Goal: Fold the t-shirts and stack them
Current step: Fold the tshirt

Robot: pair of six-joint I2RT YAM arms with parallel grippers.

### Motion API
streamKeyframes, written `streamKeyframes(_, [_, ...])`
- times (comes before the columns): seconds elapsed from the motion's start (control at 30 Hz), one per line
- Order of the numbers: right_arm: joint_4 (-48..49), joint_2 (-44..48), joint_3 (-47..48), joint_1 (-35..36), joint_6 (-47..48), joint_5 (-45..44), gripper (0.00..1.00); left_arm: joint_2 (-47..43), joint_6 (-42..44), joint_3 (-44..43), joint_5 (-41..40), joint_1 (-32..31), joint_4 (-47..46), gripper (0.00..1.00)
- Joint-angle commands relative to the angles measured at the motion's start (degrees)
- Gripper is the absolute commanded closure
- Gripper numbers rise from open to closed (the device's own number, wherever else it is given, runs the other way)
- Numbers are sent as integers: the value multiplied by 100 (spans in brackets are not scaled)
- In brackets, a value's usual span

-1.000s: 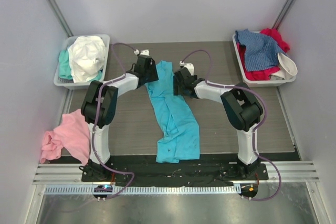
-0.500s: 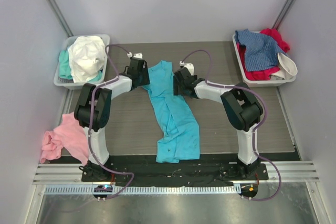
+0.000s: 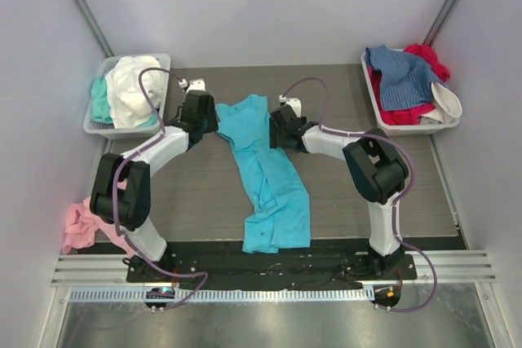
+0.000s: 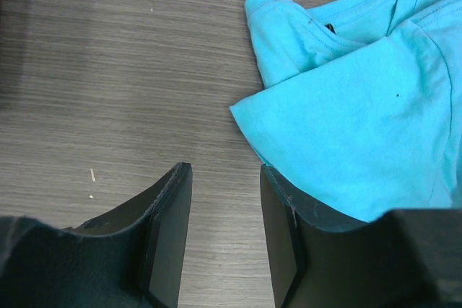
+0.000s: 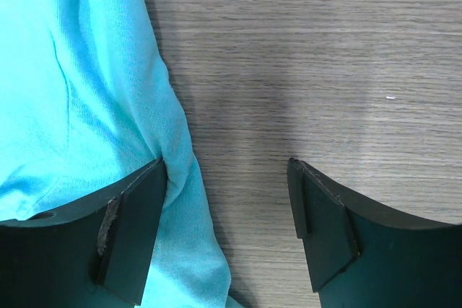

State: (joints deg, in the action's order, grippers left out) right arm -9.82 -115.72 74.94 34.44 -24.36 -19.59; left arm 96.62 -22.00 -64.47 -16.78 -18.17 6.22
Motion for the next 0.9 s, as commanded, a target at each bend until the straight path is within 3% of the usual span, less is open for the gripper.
streamKeyframes(0.0, [-591,-223,-234,-42,-51,-115,25,-74,-234,57,445,33,-59,53])
streamKeyframes(0.23, [-635,216,-330,-68,-60,-132,25,532,-533,-556,947,33,-279,54])
streamKeyframes(0.5, [-661,876,73,-367,36,60,24,1209,-244,-1453,825,33,-121,54])
streamKeyframes(0.87, [-678,-274,1821,-991,150,667,24,2176,-217,-2359,1080,60,73,55])
